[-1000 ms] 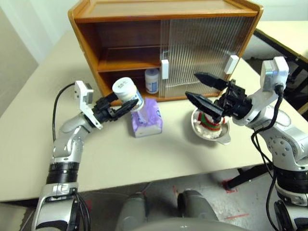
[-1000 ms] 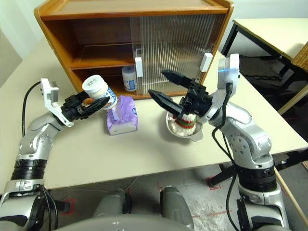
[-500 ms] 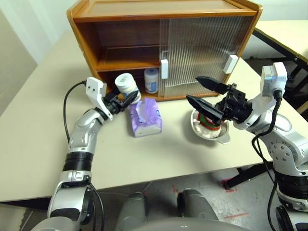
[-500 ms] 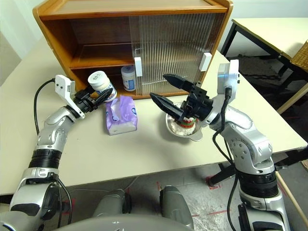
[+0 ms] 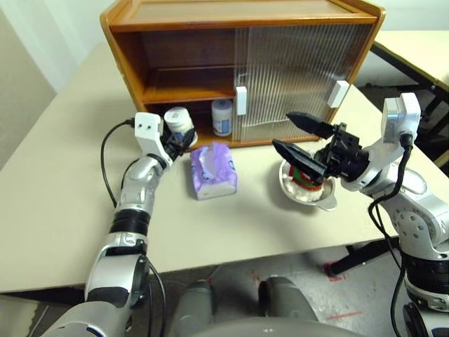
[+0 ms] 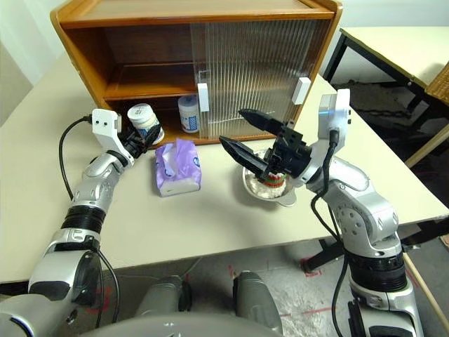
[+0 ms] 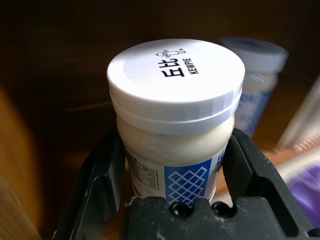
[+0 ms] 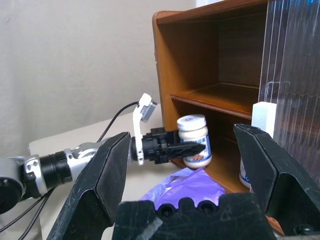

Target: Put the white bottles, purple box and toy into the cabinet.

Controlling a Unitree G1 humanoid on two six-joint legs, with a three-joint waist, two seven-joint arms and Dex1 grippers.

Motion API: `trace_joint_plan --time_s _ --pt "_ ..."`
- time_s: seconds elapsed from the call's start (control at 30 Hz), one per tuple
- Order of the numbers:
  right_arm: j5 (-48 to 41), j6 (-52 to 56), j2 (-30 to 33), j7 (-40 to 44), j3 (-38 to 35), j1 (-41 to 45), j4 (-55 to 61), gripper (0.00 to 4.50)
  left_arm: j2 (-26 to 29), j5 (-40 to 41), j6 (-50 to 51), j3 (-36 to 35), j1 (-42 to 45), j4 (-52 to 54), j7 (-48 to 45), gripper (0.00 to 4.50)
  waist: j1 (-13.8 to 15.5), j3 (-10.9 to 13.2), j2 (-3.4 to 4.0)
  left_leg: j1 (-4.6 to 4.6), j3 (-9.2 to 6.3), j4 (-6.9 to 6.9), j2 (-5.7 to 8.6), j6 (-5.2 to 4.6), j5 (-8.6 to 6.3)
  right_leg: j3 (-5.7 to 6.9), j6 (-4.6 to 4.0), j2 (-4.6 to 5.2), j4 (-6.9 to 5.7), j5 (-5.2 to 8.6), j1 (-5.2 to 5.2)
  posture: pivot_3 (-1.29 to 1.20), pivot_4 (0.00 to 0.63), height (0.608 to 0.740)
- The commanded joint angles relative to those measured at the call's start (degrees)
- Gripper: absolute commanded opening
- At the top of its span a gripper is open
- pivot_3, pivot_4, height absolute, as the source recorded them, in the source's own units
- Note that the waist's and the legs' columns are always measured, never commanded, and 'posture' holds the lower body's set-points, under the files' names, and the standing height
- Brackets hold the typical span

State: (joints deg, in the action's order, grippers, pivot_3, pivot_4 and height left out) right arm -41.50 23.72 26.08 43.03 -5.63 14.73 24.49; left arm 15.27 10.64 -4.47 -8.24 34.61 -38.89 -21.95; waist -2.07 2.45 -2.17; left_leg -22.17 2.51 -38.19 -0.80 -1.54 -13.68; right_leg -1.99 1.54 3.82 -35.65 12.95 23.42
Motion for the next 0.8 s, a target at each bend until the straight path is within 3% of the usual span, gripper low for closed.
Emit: trace_joint_plan --time_s 0.03,0.47,0.8 --pt "-0.2 -0.4 0.2 -0.1 -0.6 -0.4 0.8 4.50 -1.8 -2.3 -4.2 -0.1 2.6 -4.3 4.8 3.12 0.0 0.0 -0.02 -0.01 0.00 0.00 0.00 0.00 0.00 0.00 0.01 0.00 0.02 -0.01 0.00 -0.07 0.000 0.740" --pt "-0.6 -0.1 0.2 -1.1 -0.8 -1.0 1.7 4.50 -4.7 -6.2 -12.8 -1.0 10.4 -20.8 20.1 3.12 -0.1 -0.1 -0.12 -0.04 0.00 0.00 0.05 0.03 -0.02 0.01 0.08 -0.01 0.09 -0.07 0.00 -0.09 0.000 0.740" --pt "-0.8 0.1 0.5 -1.9 -1.0 -1.4 2.6 4.50 -5.1 -6.8 -14.8 -1.2 15.4 -29.2 21.3 3.12 -0.2 -0.1 -0.18 -0.08 0.06 0.00 0.10 0.04 -0.03 0.03 0.10 -0.01 0.14 -0.08 -0.01 -0.10 0.000 0.740"
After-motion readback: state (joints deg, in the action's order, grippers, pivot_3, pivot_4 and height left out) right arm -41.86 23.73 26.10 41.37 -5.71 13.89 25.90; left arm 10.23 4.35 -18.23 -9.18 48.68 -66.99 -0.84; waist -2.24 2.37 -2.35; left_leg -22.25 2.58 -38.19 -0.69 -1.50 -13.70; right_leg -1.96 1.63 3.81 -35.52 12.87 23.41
